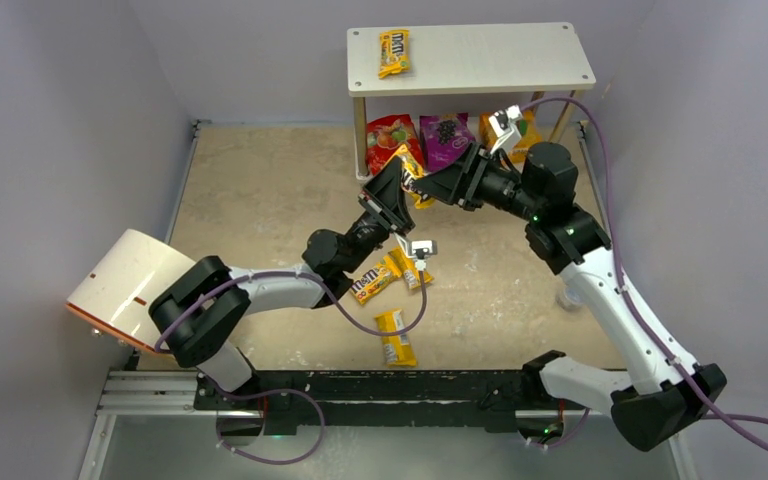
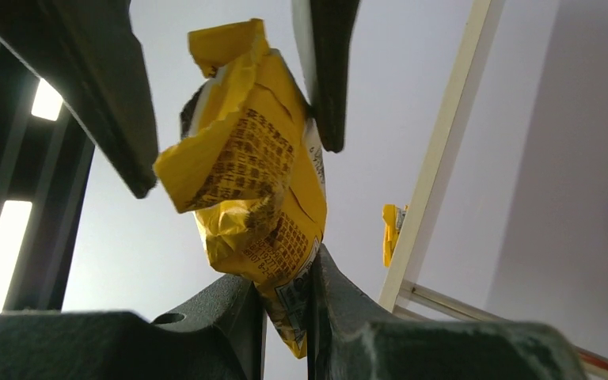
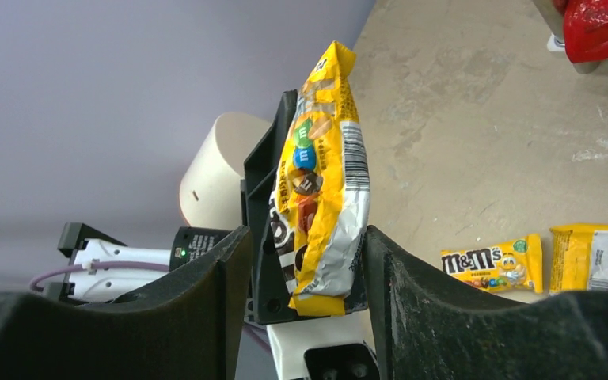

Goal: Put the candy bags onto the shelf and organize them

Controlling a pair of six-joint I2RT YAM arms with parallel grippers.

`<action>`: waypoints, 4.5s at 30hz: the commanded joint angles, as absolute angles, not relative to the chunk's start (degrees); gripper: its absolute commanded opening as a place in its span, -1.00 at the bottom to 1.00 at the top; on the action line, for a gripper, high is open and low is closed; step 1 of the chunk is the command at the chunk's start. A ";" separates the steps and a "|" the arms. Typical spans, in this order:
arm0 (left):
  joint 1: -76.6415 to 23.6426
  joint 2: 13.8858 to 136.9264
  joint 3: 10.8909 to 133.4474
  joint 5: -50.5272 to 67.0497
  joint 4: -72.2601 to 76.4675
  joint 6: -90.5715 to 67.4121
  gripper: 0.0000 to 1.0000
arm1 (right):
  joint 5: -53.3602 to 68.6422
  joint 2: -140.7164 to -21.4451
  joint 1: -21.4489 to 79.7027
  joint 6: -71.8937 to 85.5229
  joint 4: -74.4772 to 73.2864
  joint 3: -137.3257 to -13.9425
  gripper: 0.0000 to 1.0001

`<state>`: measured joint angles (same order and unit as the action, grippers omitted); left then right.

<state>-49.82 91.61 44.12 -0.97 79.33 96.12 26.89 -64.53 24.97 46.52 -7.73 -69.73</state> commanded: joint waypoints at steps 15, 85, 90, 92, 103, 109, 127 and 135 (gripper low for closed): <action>-49.06 82.81 46.46 -4.87 72.86 86.05 -1.00 | 28.89 -57.61 24.96 41.77 -15.15 -68.69 -1.00; -37.44 48.75 44.36 -25.73 -3.99 -21.71 1.00 | 11.20 -111.19 13.23 40.52 -1.01 -117.26 -0.32; -37.45 48.71 44.50 -25.88 -4.86 -22.32 1.00 | 8.33 -107.27 13.24 39.59 -2.80 -115.56 0.10; -37.46 48.61 44.32 -25.80 -4.74 -22.41 1.00 | 5.89 -103.98 13.19 39.55 -2.34 -112.31 0.29; -37.48 48.60 44.22 -25.07 -5.28 -23.82 1.00 | -0.11 -80.45 13.18 27.65 -1.56 -90.81 0.98; -37.44 47.80 44.70 -26.12 -6.76 -24.41 1.00 | 7.70 -63.97 13.27 24.91 -0.94 -70.55 0.98; -37.52 48.96 41.10 -22.47 -6.52 -28.74 1.00 | 12.71 -82.27 29.49 18.59 4.14 -46.96 0.51; -37.45 49.50 40.87 -22.82 -6.82 -28.39 1.00 | 10.70 -92.85 32.42 17.09 4.65 -48.56 0.13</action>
<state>-37.87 49.65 41.34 -22.92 -7.90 -27.92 11.55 -90.26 31.11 19.20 2.72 -46.17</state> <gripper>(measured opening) 0.996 0.578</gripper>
